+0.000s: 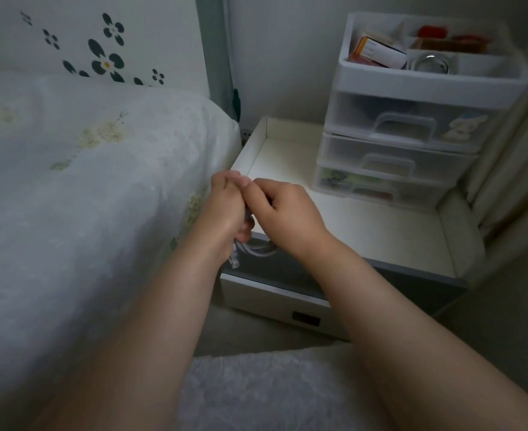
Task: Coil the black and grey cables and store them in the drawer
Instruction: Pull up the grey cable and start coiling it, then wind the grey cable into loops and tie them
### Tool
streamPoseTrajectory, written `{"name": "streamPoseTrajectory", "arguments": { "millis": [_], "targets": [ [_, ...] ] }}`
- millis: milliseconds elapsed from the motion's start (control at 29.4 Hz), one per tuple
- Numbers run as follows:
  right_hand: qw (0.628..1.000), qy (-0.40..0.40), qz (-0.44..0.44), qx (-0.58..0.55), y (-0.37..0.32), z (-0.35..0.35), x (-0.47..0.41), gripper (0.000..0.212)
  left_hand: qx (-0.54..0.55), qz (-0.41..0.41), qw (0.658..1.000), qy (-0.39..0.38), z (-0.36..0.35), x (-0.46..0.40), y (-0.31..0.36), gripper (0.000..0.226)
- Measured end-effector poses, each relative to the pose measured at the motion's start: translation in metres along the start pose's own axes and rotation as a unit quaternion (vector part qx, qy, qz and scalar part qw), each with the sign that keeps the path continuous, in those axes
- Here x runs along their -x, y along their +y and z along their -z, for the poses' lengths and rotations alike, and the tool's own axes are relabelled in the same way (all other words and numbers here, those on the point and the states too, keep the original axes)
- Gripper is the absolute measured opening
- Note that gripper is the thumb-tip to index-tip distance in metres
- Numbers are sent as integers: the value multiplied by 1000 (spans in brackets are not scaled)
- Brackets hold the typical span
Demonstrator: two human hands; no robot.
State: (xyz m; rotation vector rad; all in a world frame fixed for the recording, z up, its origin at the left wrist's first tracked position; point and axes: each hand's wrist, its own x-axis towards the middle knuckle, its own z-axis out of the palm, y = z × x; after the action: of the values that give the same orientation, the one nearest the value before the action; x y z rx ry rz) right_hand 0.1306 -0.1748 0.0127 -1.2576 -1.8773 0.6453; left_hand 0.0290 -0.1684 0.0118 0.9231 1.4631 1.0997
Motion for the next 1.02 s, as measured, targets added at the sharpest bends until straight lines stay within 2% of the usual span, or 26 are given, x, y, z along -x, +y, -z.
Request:
{"name": "streamPoseTrajectory", "arguments": {
  "millis": [102,170,272,375,477,613,749,817,919,988,1022],
  "targets": [
    [998,36,-28,-45,6,-2,-5,45,-9,-76,997,7,-1,10,3,30],
    [991,65,-55,-100,10,0,-6,46,-56,-106,992,-30,3,13,4,32],
    [978,104,-87,-158,16,9,-9,46,-94,-83,982,-144,9,17,4,51],
    [965,131,-120,-191,21,15,-9,42,-94,-82,975,-186,5,22,2,52],
    [955,139,-141,-222,22,18,-7,41,-7,-50,972,-229,1,21,-1,49],
    [926,156,-192,-287,23,27,-4,39,169,31,928,-332,-5,19,-1,44],
    [934,142,-176,-277,33,41,0,40,146,10,936,-320,-19,18,-2,36],
    [938,101,-169,-285,39,49,2,41,82,-27,951,-296,-25,17,-3,36],
    [959,35,-183,-214,60,65,2,42,-58,-75,963,-253,-36,16,-5,38],
    [968,53,-236,-61,87,78,1,42,-127,-101,962,-218,-42,14,-6,40],
    [958,72,-274,37,104,86,1,41,-143,-111,962,-202,-43,12,-7,41]
  ]
}}
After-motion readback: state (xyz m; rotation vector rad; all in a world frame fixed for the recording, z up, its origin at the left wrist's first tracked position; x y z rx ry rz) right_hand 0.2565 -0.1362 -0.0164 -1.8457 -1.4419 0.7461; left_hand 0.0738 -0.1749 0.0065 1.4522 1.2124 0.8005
